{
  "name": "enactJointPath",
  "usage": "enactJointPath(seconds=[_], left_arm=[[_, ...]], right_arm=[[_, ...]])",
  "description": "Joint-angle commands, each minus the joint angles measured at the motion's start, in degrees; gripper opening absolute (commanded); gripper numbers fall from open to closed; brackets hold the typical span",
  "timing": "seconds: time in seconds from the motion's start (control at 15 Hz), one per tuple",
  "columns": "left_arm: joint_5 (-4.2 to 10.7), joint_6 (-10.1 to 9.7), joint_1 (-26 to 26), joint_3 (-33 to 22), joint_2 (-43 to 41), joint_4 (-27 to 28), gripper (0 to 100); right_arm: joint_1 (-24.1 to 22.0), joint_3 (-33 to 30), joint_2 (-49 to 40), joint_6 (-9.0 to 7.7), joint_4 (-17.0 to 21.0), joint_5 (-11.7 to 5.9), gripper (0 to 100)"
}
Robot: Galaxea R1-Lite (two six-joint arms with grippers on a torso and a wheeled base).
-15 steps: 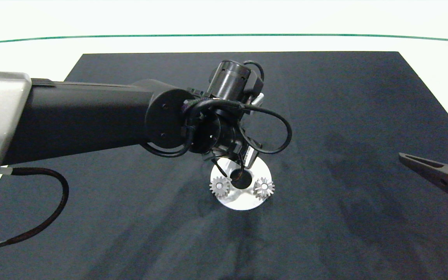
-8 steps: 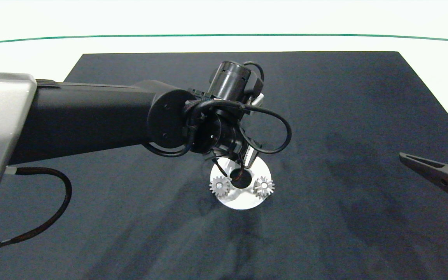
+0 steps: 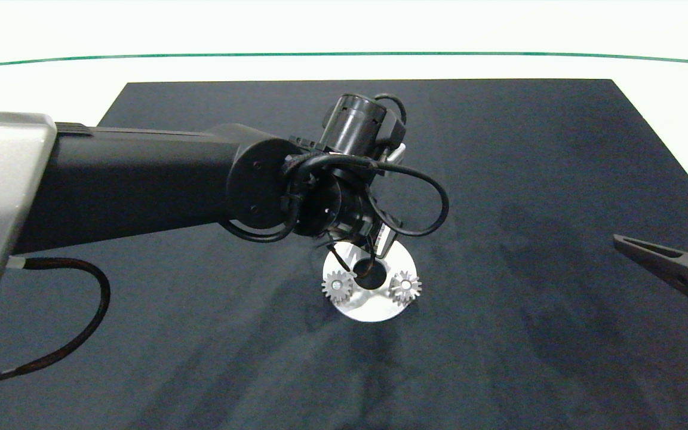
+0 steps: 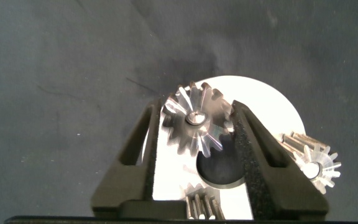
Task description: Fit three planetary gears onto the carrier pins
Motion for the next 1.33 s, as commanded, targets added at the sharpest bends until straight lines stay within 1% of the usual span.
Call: enactJointPath(seconds=[0.07, 0.27, 0.4, 0.47, 0.53, 0.6, 0.67, 0.73, 0.8, 0.87, 0.93, 1.07, 1.13, 1.2, 1.27, 1.33], left_arm=[[0.65, -0.07, 0.0, 0.0, 0.1, 0.2, 100], [0.83, -0.25, -0.3, 0.1, -0.5, 0.2, 100], [1.01, -0.25, 0.0, 1.1, -3.9, 0.5, 100], [0.92, 0.01, 0.1, 3.3, -7.1, 0.5, 100], [1.01, 0.1, 0.3, 5.4, -10.4, 0.5, 100], [1.01, 0.01, 0.4, 7.2, -12.4, 0.5, 100], [3.99, -0.51, 0.9, 12.6, -16.8, 0.2, 100], [6.1, -0.78, 1.1, 14.9, -18.2, 0.0, 100], [10.59, -1.83, 2.0, 22.0, -24.5, -1.9, 100], [10.85, -1.83, 3.7, 27.1, -30.0, -4.5, 100], [10.85, -0.95, 7.0, 32.6, -35.6, -7.4, 100], [10.85, 2.39, 13.7, 45.3, -46.6, -15.1, 100], [10.67, 3.7, 15.3, 51.5, -52.3, -19.2, 100], [10.59, 5.11, 16.1, 56.5, -58.5, -22.6, 100], [10.59, 5.81, 17.5, 59.0, -61.7, -24.0, 100], [10.67, 5.81, 22.0, 61.7, -67.3, -25.0, 100]], right_arm=[[0.0, 0.1, 0.0, -0.1, 0.0, -0.03, 100], [0.0, 0.1, 0.0, -0.19, 0.0, -0.03, 100], [-0.9, 0.3, -0.8, -0.36, 0.0, -0.65, 100], [-4.2, 0.3, -3.5, -0.89, 0.0, -0.91, 100], [-7.5, 0.6, -6.9, -2.29, 0.5, -0.38, 100], [-8.9, 1.1, -8.6, -3.17, 0.6, -0.21, 100], [-12.0, 2.1, -10.8, -3.35, 0.7, -0.38, 100], [-13.9, 2.4, -11.4, -3.35, 0.7, -0.56, 100], [-22.0, 3.9, -15.4, -3.26, 0.6, -0.65, 100], [-27.7, 3.9, -19.8, -3.17, 0.7, 0.06, 100], [-30.1, 4.1, -22.9, -3.17, 0.8, 0.67, 100], [-30.6, 4.9, -27.5, -3.26, 0.9, 0.5, 100], [-30.6, 5.7, -29.7, -3.26, 0.9, 0.5, 100], [-30.5, 7.0, -32.7, -3.17, 0.9, 0.67, 100], [-30.2, 8.0, -34.8, -3.09, 1.1, 0.67, 100], [-30.2, 10.0, -39.0, -2.38, 1.6, 0.76, 100]])
